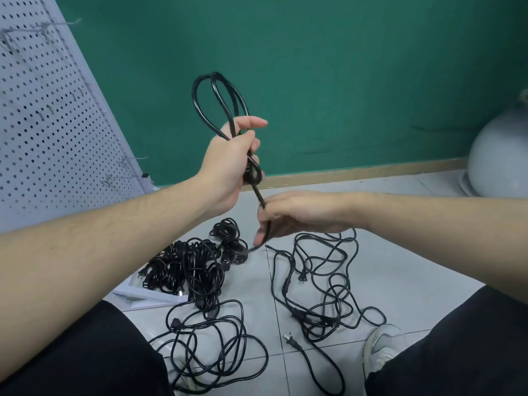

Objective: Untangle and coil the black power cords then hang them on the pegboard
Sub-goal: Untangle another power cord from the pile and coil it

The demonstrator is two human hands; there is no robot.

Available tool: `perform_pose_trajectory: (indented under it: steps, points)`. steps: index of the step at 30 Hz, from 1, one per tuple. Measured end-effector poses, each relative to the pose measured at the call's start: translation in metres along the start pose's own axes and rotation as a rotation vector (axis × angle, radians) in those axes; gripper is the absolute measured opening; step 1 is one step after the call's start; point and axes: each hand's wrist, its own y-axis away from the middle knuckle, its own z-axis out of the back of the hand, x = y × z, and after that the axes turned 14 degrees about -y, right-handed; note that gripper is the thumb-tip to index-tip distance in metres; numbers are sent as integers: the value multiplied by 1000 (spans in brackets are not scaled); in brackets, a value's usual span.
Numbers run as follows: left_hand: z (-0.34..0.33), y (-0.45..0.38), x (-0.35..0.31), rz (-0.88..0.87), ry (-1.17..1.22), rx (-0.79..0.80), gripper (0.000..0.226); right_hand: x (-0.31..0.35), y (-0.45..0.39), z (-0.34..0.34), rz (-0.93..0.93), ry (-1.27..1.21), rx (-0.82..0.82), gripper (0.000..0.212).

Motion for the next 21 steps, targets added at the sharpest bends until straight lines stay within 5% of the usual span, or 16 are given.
perform_pose_trajectory:
  steps: [7,13,17,21]
  points:
    - [9,-11,9,101,-283,-135,32,3,6,2,32,9,-15,31]
    - [17,-19,13,94,-434,-182,26,-4,11,6,8,11,84,17]
    - [35,-20,27,112,-642,-84,20,-2,16,1,32,253,29,8]
    - [36,-13,37,172,-693,50,14,2,20,7,87,374,4,27]
